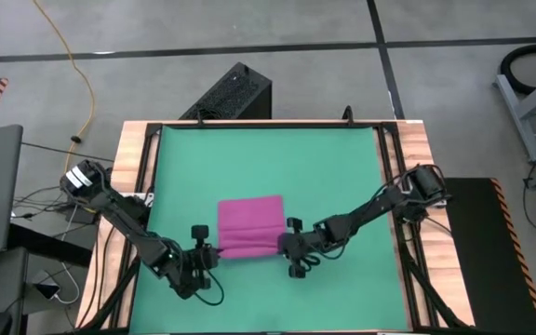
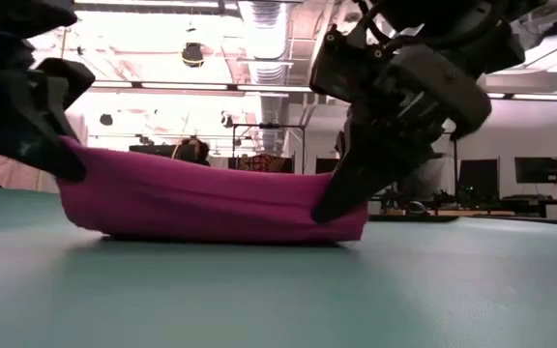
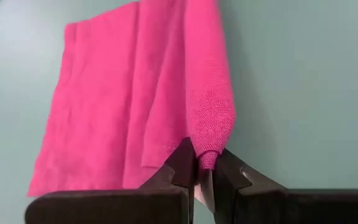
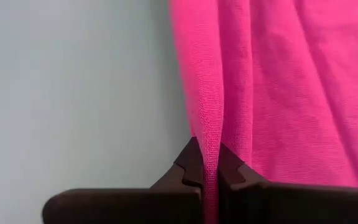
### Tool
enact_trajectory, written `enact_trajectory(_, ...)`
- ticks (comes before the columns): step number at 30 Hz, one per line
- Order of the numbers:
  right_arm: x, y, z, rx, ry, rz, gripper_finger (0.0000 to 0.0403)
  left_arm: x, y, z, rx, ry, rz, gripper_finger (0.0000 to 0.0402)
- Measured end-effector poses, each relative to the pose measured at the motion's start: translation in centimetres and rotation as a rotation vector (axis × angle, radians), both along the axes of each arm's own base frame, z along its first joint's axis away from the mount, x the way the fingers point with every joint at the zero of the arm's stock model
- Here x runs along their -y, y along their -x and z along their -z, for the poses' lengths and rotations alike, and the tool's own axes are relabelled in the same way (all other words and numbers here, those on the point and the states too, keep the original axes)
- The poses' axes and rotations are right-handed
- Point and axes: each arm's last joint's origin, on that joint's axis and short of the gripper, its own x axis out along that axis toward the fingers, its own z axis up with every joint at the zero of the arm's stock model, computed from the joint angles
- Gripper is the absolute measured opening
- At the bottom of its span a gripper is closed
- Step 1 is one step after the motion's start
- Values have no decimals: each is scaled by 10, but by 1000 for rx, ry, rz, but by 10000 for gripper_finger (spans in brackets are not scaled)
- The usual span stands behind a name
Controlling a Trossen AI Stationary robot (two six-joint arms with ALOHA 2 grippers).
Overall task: Roll towel
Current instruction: Roll the pink towel
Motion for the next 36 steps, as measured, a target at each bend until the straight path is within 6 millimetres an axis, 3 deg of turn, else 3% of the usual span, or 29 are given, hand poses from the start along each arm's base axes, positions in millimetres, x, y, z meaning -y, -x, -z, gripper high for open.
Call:
enact_trajectory(6,11,-4,-1,-31,-109,17,16,-15,-11,1,-74,69,-32,10)
enact_trajectory(19,21,-18,-20,-61,-123,37,16,-34,-21,3,-130,50,-58,10)
enact_trajectory(30,35,-18,-18,-108,-161,136,16,-59,-29,17,-138,111,-74,10)
enact_trajectory(36,41,-20,-19,-109,-194,162,16,-59,-31,-1,-60,162,-33,10)
